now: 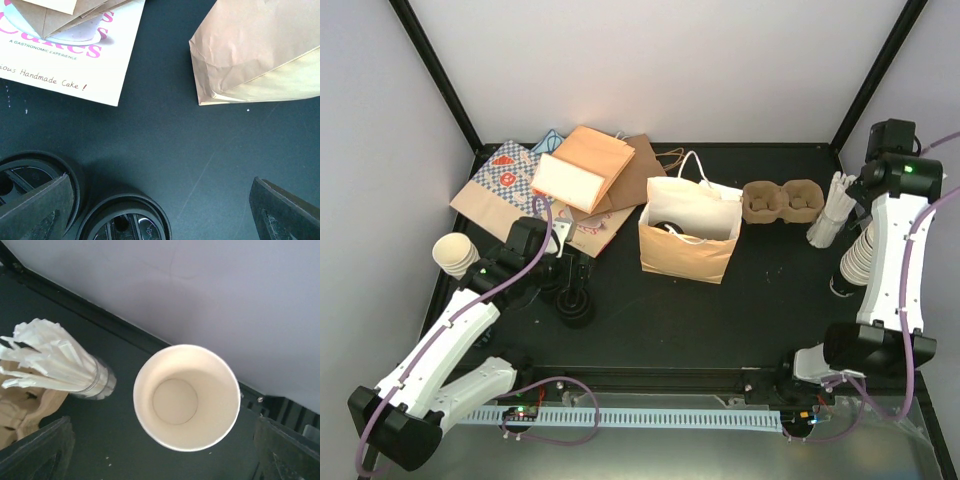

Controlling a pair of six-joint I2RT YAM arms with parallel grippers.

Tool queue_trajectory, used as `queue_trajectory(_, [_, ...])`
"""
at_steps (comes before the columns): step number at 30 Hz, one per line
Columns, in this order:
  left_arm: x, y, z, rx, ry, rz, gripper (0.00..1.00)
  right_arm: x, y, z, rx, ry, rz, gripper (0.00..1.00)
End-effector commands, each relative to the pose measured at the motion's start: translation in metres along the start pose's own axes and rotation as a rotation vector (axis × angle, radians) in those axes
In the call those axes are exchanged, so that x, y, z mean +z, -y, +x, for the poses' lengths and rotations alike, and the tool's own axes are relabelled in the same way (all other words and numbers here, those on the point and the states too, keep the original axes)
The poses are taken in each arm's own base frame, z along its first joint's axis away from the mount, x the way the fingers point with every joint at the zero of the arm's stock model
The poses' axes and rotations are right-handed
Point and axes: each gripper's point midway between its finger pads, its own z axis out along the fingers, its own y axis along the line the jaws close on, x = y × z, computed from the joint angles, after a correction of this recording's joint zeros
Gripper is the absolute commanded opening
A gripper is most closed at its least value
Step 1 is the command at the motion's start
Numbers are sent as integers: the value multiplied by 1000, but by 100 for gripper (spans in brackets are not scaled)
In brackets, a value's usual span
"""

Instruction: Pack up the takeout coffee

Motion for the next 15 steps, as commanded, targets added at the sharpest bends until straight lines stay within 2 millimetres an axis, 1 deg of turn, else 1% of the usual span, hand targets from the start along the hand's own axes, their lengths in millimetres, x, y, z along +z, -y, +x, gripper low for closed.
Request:
queue_trajectory(1, [1, -2, -6, 12, 23, -7, 99, 12, 13, -4, -115, -2, 131, 100])
queue_trajectory(3, [2, -2, -5, 9, 12, -10, 99, 20, 4, 3, -140, -62, 85, 100])
queue_trajectory(4, [2, -3, -4, 7, 7, -12, 99, 21, 1, 4, -127, -68, 58, 97])
queue_trajectory(8, [2, -4, -5, 7, 9, -19, 99, 9, -10, -7, -64, -17, -49, 90])
queue_trajectory(9, [1, -4, -6, 8, 12, -20, 99, 6, -13, -10, -62, -20, -60, 86])
queue_trajectory(10, [0, -4, -6, 7, 14, -20, 99, 5, -16, -13, -64, -29, -62, 80])
queue_trajectory(12, [1, -3, -5, 7, 14, -17, 99, 8, -21, -16, -79, -59, -44, 73])
queue_trajectory(15, [1, -2, -5, 8, 11, -11, 99, 21, -30, -12, -115, -117, -47, 69])
